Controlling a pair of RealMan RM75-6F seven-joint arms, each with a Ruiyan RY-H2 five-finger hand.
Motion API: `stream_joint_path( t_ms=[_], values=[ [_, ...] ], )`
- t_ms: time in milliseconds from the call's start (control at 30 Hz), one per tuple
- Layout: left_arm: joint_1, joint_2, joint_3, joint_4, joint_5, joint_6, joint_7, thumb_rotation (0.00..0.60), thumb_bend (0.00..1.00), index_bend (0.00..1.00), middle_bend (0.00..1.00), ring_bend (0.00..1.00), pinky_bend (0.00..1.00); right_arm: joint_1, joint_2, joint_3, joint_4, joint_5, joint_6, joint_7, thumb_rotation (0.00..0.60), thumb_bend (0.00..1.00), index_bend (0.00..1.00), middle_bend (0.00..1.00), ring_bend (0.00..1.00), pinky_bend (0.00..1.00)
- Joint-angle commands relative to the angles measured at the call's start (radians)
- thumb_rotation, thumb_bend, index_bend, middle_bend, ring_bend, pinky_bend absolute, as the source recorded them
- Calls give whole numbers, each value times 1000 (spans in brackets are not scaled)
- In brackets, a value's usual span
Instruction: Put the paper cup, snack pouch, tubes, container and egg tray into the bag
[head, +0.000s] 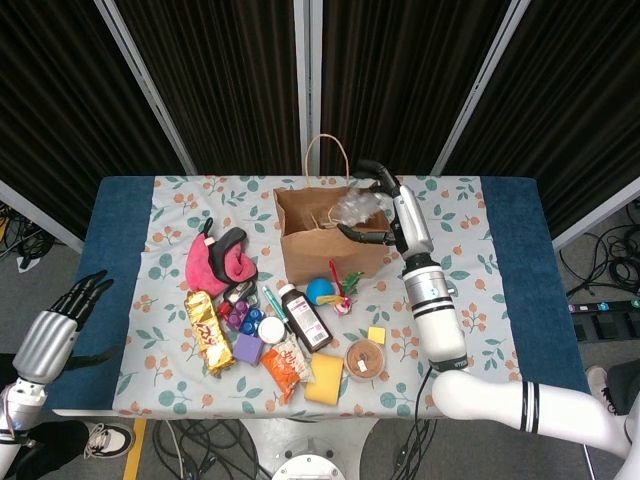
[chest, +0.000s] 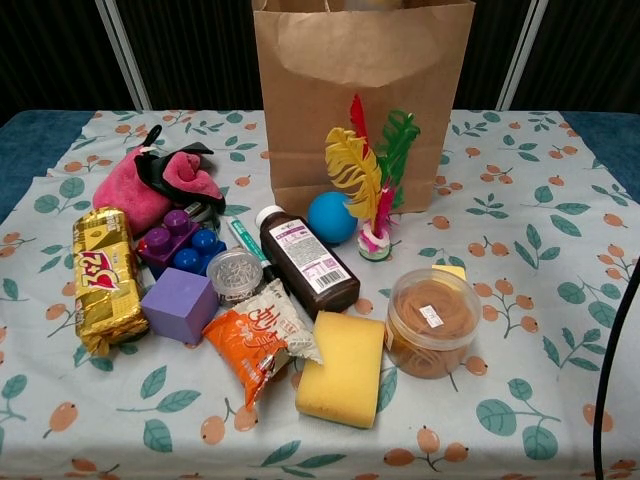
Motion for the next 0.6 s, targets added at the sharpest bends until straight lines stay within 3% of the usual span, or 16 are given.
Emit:
stream_joint_path(
  t_ms=[33, 233, 333, 433, 600],
  values=[
    [-1, 0, 0, 0, 1, -1, 0, 600, 31, 97, 144, 109, 259, -5, 12, 4, -4, -22, 0, 9, 600, 0, 19, 102, 0, 100],
    [-3, 0, -1, -2, 2, -2, 0, 600, 30, 97, 144, 109, 259, -52, 33, -49, -27, -292, 107, 15, 600, 0, 19, 95, 0, 99],
    [-4, 0, 0, -6, 4, -4, 1, 600, 31, 97, 144, 109, 259, -96, 86, -95, -54, -432, 159, -24, 600, 0, 19, 107, 0, 98],
    [-6, -1, -2, -11, 3, -5, 0, 600, 31, 97, 144, 109, 259, -161, 162, -178, -96, -549, 209, -123, 600, 0, 17, 128, 1, 98],
    [-11, -4, -5, -11, 0, -12, 2, 600, 30, 97, 144, 109, 259, -296, 306, -397, -223, -623, 194, -295, 600, 0, 40, 166, 5, 98]
  ],
)
